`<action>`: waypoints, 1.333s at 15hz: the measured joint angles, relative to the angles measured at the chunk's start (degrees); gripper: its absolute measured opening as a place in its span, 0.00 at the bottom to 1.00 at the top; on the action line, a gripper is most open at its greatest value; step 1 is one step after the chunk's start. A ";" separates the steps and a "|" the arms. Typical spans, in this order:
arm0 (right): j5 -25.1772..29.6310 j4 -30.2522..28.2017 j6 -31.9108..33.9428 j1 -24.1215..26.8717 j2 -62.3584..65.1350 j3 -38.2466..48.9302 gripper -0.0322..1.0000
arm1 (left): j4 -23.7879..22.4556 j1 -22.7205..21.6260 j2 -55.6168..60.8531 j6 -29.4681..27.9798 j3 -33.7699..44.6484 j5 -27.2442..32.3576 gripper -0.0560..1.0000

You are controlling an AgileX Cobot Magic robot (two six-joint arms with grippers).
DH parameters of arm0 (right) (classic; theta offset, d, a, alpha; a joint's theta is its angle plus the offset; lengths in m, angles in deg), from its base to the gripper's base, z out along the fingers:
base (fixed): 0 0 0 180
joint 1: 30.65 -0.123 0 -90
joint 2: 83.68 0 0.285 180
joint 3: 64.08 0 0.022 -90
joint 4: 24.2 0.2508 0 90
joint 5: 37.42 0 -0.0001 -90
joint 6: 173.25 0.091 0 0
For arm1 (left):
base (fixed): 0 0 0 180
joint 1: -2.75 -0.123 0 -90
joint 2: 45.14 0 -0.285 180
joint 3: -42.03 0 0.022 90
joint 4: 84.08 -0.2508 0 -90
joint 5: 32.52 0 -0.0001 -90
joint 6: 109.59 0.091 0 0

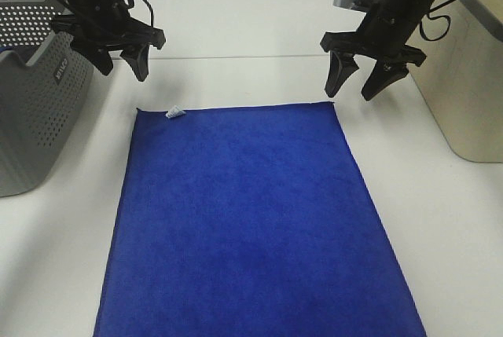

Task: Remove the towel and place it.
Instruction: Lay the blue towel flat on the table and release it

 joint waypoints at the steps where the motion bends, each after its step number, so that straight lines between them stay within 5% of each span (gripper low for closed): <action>1: -0.11 0.00 -0.06 0.00 0.00 0.00 0.69 | -0.11 0.00 -0.46 -0.74 -0.92 0.06 0.61; 6: -0.29 0.00 -0.40 0.00 0.00 0.00 0.69 | 2.35 0.63 -1.60 -1.20 -6.93 0.11 0.61; 20: -0.11 -0.63 -1.49 0.00 -1.26 0.00 0.69 | 4.93 1.55 -6.30 -0.74 -6.42 0.11 0.61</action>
